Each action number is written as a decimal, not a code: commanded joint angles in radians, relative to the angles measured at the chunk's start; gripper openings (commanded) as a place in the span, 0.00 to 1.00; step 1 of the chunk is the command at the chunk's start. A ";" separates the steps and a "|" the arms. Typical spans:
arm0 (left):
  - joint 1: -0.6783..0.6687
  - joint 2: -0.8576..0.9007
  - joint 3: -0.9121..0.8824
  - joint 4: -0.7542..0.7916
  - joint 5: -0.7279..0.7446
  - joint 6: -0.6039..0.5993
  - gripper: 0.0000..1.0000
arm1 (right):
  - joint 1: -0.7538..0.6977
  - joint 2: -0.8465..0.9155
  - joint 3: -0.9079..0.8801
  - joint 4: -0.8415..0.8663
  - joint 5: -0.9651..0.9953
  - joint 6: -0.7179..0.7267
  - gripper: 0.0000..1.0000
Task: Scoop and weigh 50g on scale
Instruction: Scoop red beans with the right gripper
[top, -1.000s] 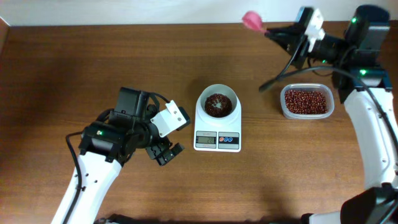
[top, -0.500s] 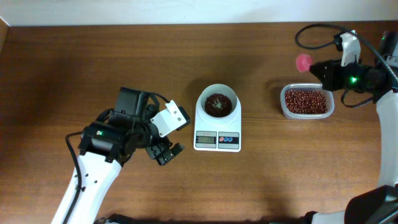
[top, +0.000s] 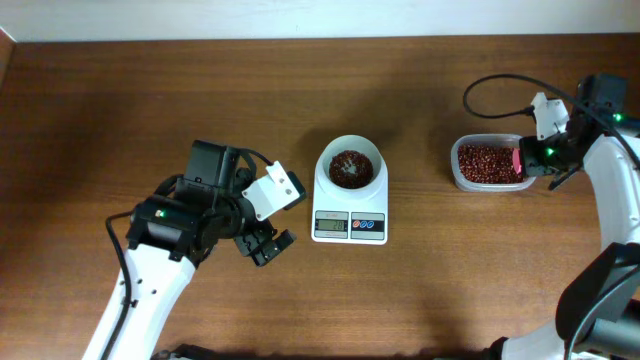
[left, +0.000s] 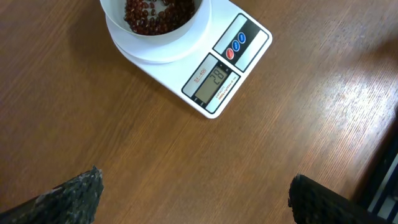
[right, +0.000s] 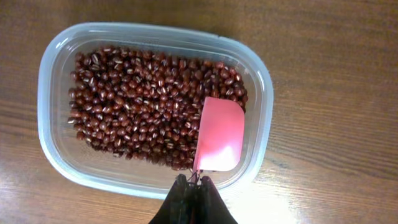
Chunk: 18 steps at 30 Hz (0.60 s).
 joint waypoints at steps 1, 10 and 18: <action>0.006 -0.010 0.018 0.002 0.003 0.008 0.99 | -0.001 0.040 -0.004 0.052 0.016 -0.002 0.04; 0.006 -0.010 0.018 0.002 0.003 0.008 0.99 | -0.001 0.136 -0.004 0.107 0.069 -0.001 0.04; 0.006 -0.010 0.018 0.002 0.003 0.008 0.99 | -0.002 0.136 -0.004 0.089 -0.264 0.009 0.04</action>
